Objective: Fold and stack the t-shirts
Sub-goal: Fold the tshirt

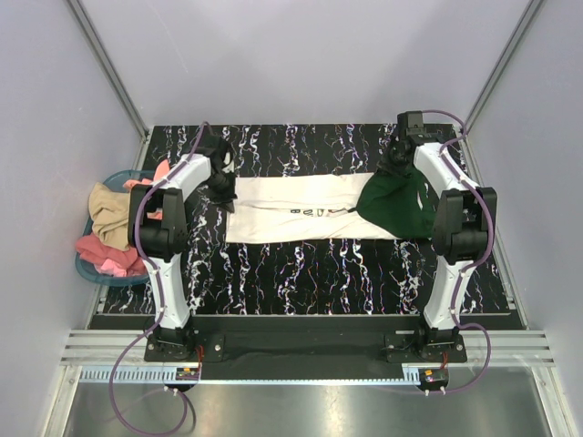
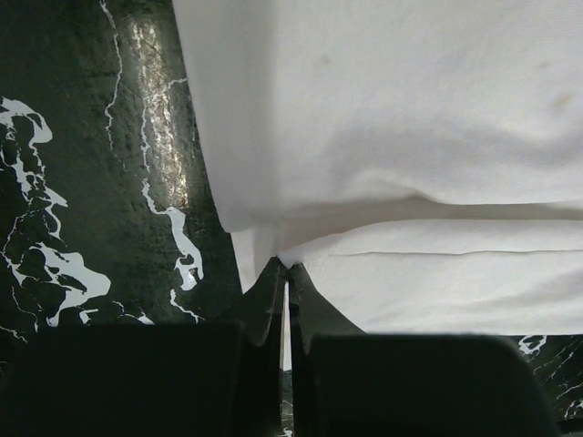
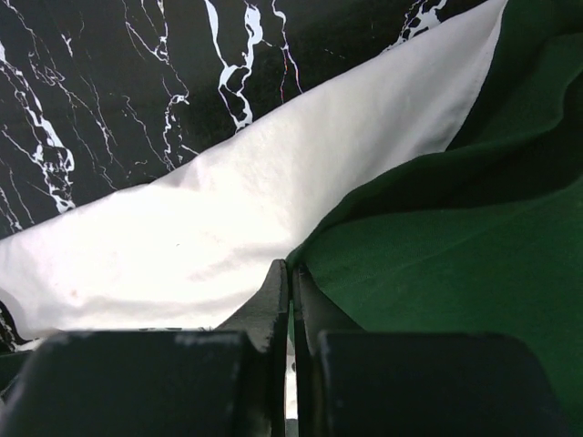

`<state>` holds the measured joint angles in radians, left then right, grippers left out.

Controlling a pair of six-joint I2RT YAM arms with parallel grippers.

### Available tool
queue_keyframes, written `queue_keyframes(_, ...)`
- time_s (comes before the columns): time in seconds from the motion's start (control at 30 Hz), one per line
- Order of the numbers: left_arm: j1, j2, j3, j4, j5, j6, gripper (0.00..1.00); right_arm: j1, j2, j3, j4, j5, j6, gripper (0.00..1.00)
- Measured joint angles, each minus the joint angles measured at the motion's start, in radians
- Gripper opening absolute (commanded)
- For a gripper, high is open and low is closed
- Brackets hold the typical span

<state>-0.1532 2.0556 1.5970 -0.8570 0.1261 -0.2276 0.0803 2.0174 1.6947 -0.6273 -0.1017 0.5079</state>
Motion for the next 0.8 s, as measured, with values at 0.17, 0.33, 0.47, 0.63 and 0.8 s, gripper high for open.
queue_keyframes(0.17,0.012,-0.002,-0.009,0.001,-0.013,-0.012,0.00,0.004,0.000,0.000,-0.004,0.035,-0.018,0.00)
queue_keyframes(0.33,0.026,-0.002,-0.014,0.008,-0.019,-0.019,0.00,0.004,0.000,0.002,-0.006,0.042,-0.026,0.00)
queue_keyframes(0.47,0.032,-0.002,-0.020,0.013,-0.018,-0.028,0.00,0.004,0.000,0.007,-0.007,0.060,-0.034,0.00)
queue_keyframes(0.63,0.032,-0.002,-0.021,0.015,-0.018,-0.032,0.00,0.004,0.000,0.035,-0.014,0.059,-0.042,0.00)
queue_keyframes(0.8,0.032,-0.011,-0.021,0.018,-0.025,-0.035,0.00,0.004,0.008,0.095,-0.013,0.029,-0.059,0.00)
